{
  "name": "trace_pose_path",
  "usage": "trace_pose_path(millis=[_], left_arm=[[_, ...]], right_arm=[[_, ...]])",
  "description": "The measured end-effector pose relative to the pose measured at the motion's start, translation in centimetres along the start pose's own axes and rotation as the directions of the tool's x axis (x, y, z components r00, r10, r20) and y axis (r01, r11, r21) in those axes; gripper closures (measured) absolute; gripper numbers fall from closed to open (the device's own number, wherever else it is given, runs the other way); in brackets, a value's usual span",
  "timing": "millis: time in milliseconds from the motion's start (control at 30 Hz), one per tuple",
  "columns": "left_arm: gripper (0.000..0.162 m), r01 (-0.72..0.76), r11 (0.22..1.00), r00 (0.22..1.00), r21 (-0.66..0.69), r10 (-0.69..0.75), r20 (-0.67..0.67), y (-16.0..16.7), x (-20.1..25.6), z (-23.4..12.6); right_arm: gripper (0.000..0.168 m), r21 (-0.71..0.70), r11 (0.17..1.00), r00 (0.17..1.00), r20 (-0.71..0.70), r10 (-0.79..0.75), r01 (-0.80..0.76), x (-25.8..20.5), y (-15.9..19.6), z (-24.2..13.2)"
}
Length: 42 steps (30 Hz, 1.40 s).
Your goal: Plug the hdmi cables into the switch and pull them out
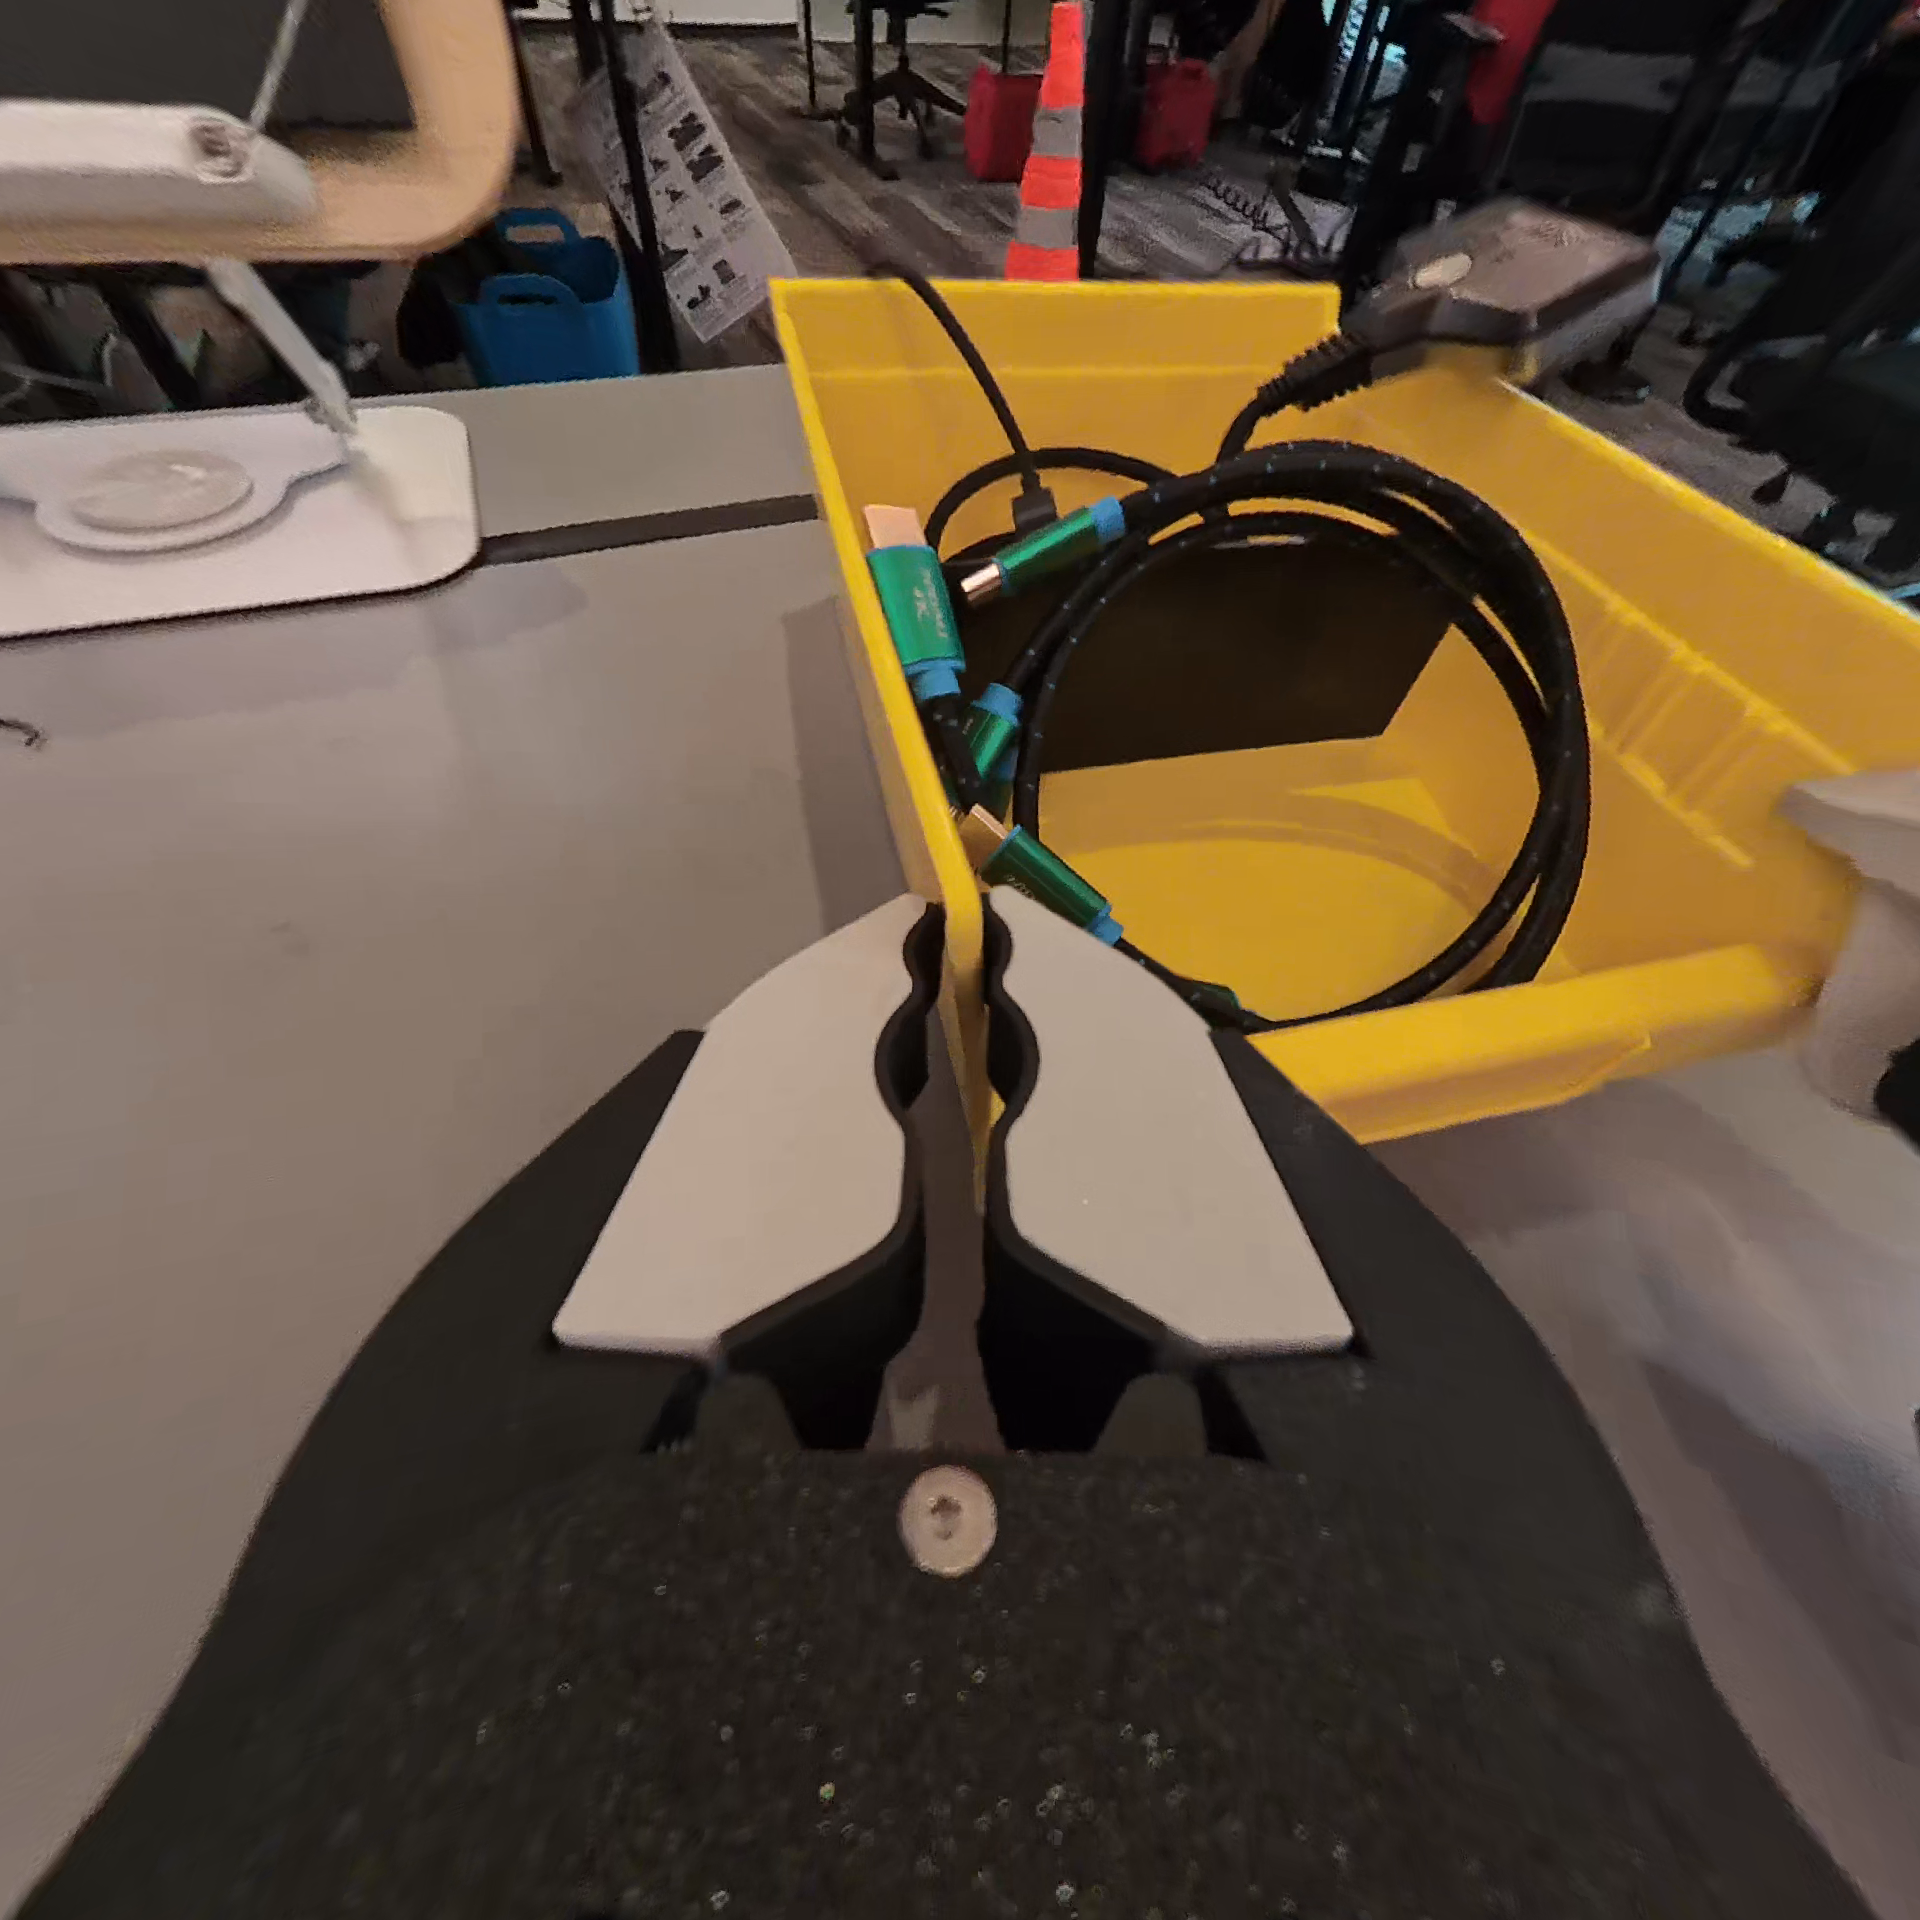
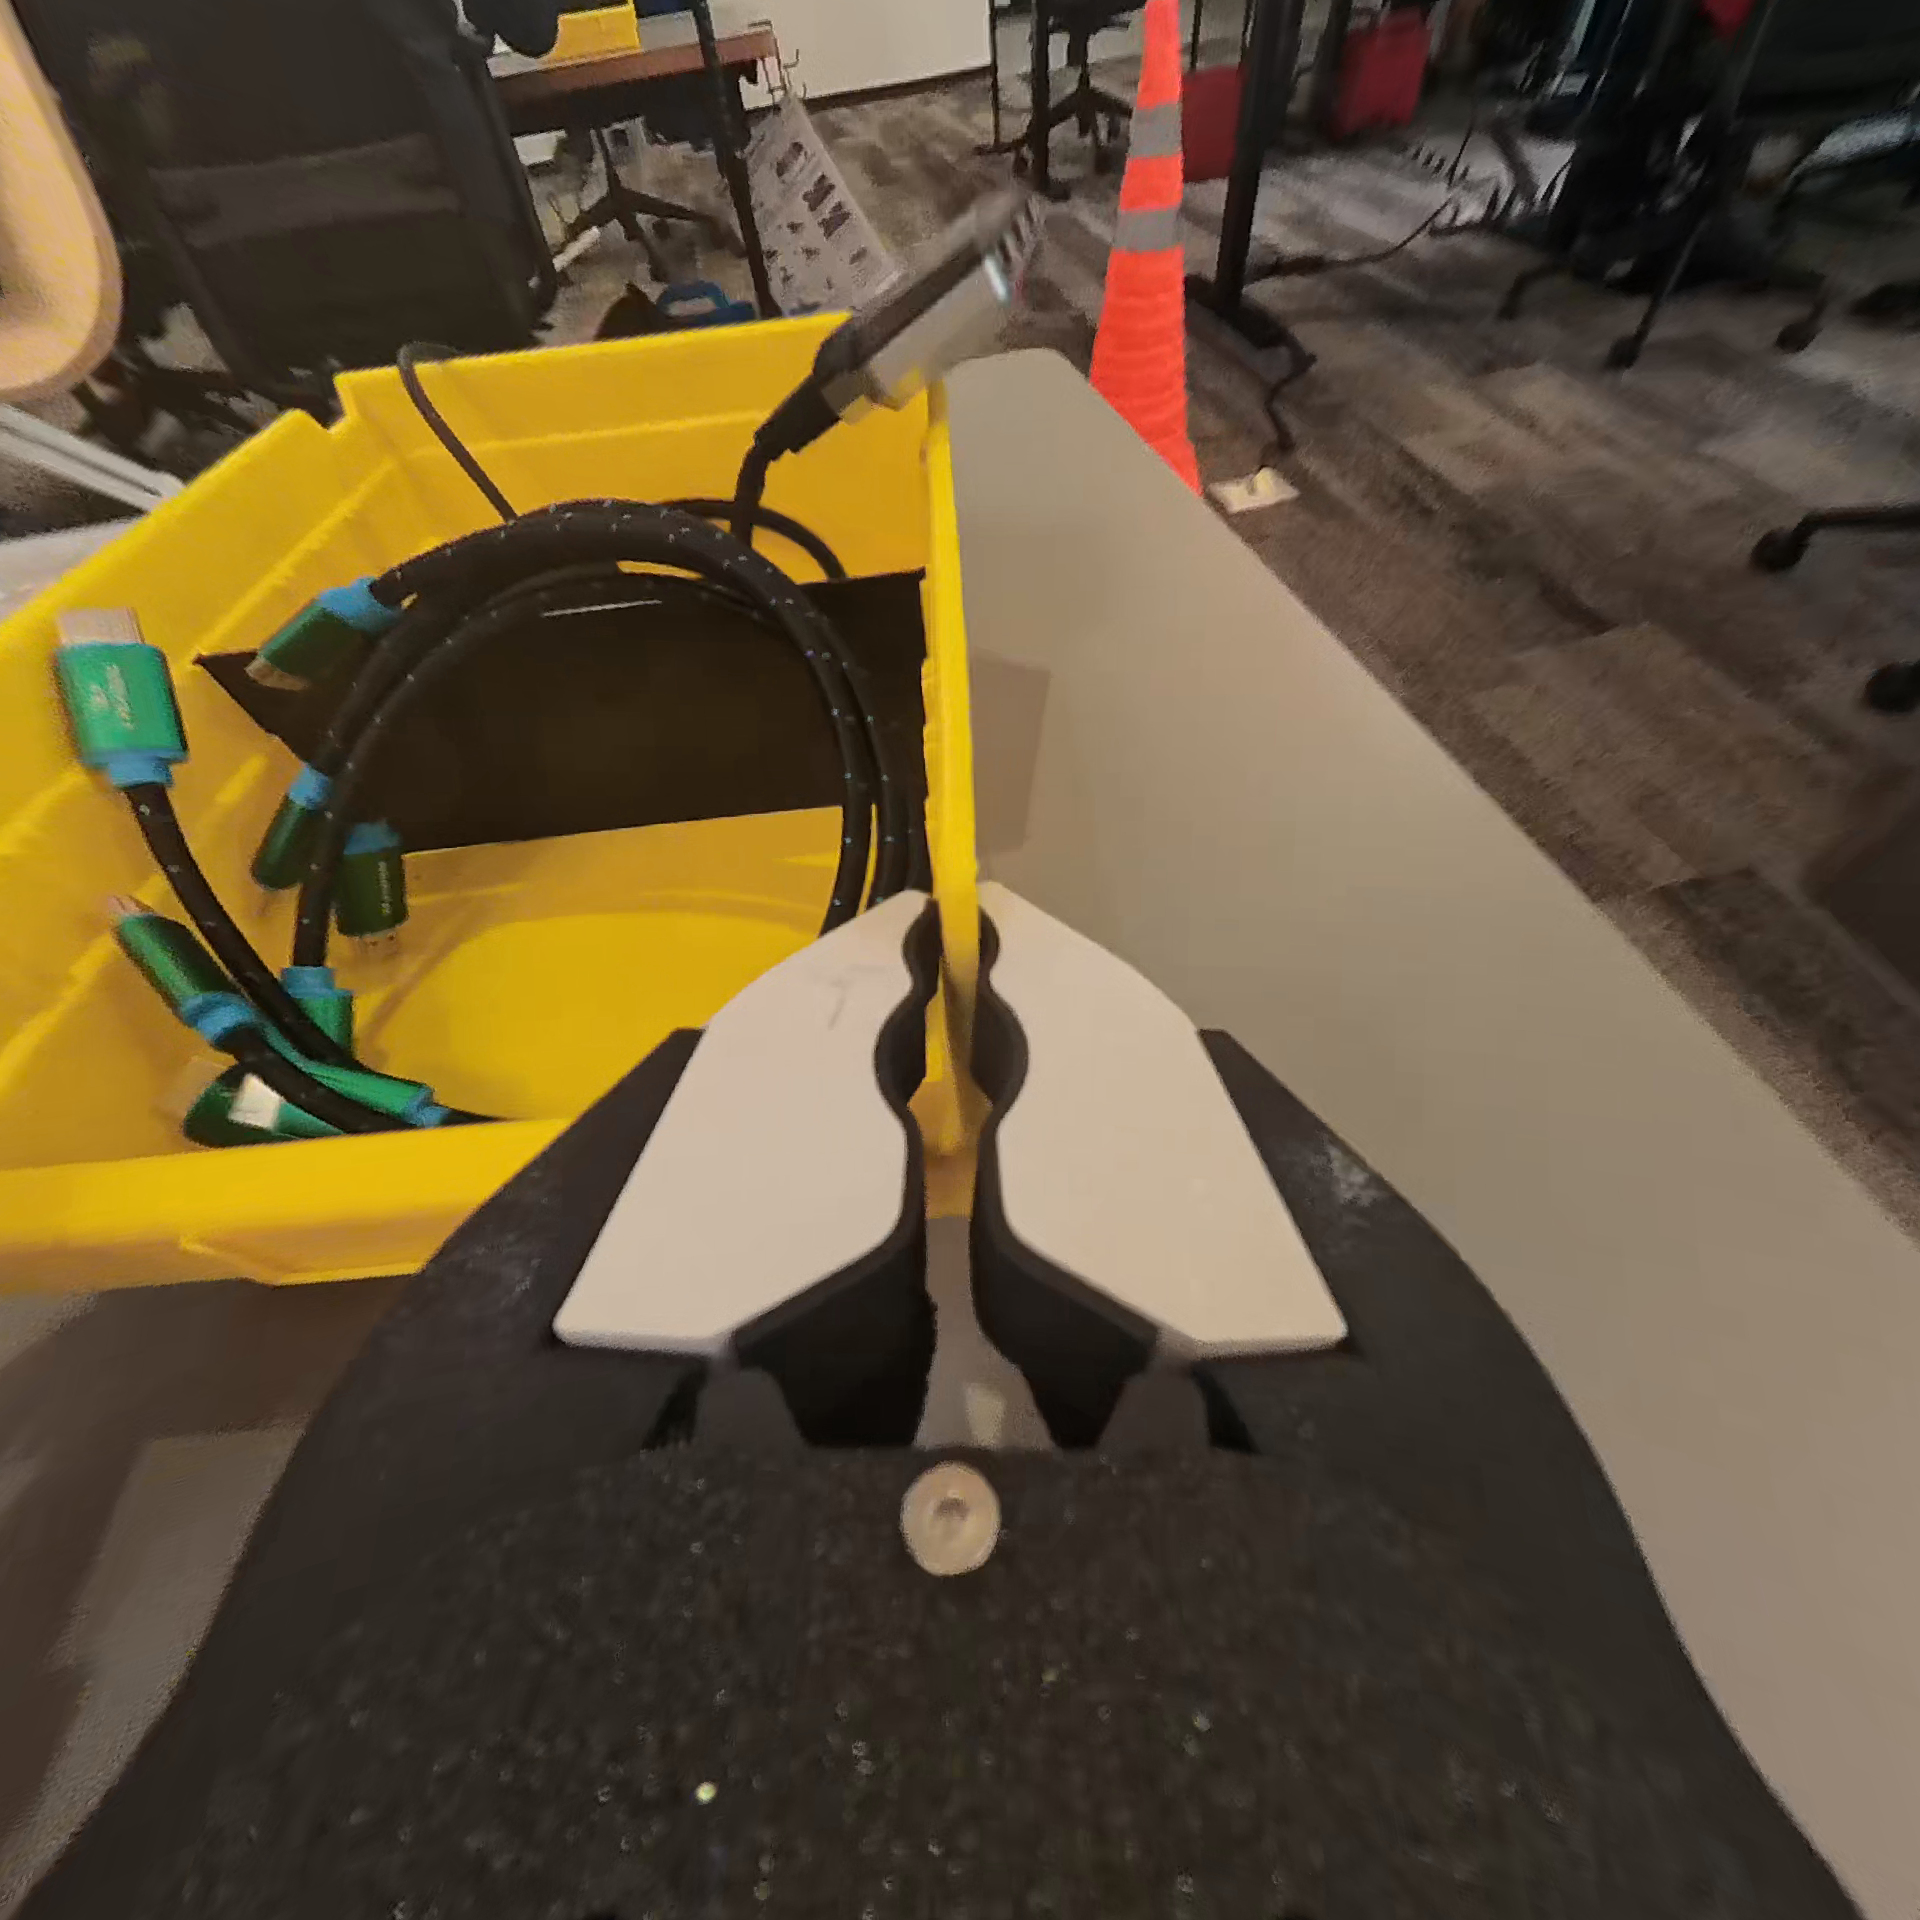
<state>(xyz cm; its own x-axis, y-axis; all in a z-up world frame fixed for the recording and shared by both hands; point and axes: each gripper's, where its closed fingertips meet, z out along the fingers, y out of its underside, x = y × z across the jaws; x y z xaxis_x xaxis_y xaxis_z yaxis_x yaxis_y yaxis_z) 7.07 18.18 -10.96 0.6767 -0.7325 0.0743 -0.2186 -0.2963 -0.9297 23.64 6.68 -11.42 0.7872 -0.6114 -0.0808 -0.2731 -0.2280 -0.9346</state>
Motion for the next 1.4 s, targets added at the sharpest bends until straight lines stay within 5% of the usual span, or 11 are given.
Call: trace_pose_path(millis=[233, 433, 767, 867, 967, 1100, 1167, 1267, 1400], left_arm=[[0.159, -0.022, 0.993, 0.994, 0.115, 0.010, 0.106, -4.3, -6.3, -5.7], [0.159, -0.020, 0.986, 0.972, 0.166, -0.020, 0.235, -5.4, -15.7, -12.4], [0.160, 0.025, 0.997, 0.890, 0.076, -0.057, 0.452, 2.2, -29.4, -19.6], [0.158, 0.121, 0.993, 0.895, 0.009, -0.113, 0.431, 5.1, -30.1, -19.7], [0.130, 0.160, 0.985, 0.923, -0.058, -0.128, 0.363, 6.7, -29.8, -19.2], [0.127, 0.108, 0.993, 0.941, 0.054, -0.119, 0.318, 4.1, -29.4, -22.1], [0.136, 0.058, 0.982, 0.931, 0.182, -0.119, 0.344, 1.6, -30.4, -25.4], [0.132, -0.008, 0.976, 0.872, 0.219, -0.101, 0.480, 0.9, -35.9, -30.5], [0.118, -0.049, 0.997, 0.783, 0.066, -0.003, 0.622, 5.1, -46.4, -35.1]], right_arm=[[0.166, -0.016, 0.996, 0.995, 0.060, 0.085, -0.084, -7.4, -1.0, -3.6], [0.166, 0.038, 0.998, 0.980, 0.194, 0.036, -0.044, -18.0, -2.4, -6.2], [0.165, 0.064, 0.991, 0.939, 0.318, -0.128, 0.114, -33.3, 4.2, -8.5], [0.165, 0.077, 0.981, 0.938, 0.288, -0.192, 0.177, -34.2, 5.5, -8.8], [0.164, -0.013, 0.984, 0.907, 0.390, -0.157, 0.176, -35.0, 7.4, -8.8], [0.158, 0.014, 0.951, 0.819, 0.504, -0.275, 0.310, -34.9, 7.6, -10.4], [0.139, 0.078, 0.942, 0.771, 0.555, -0.313, 0.326, -34.7, 6.9, -11.7], [0.132, 0.155, 0.928, 0.760, 0.536, -0.367, 0.339, -33.6, 5.7, -12.2], [0.126, 0.152, 0.915, 0.764, 0.509, -0.397, 0.374, -32.5, 6.4, -11.9]])
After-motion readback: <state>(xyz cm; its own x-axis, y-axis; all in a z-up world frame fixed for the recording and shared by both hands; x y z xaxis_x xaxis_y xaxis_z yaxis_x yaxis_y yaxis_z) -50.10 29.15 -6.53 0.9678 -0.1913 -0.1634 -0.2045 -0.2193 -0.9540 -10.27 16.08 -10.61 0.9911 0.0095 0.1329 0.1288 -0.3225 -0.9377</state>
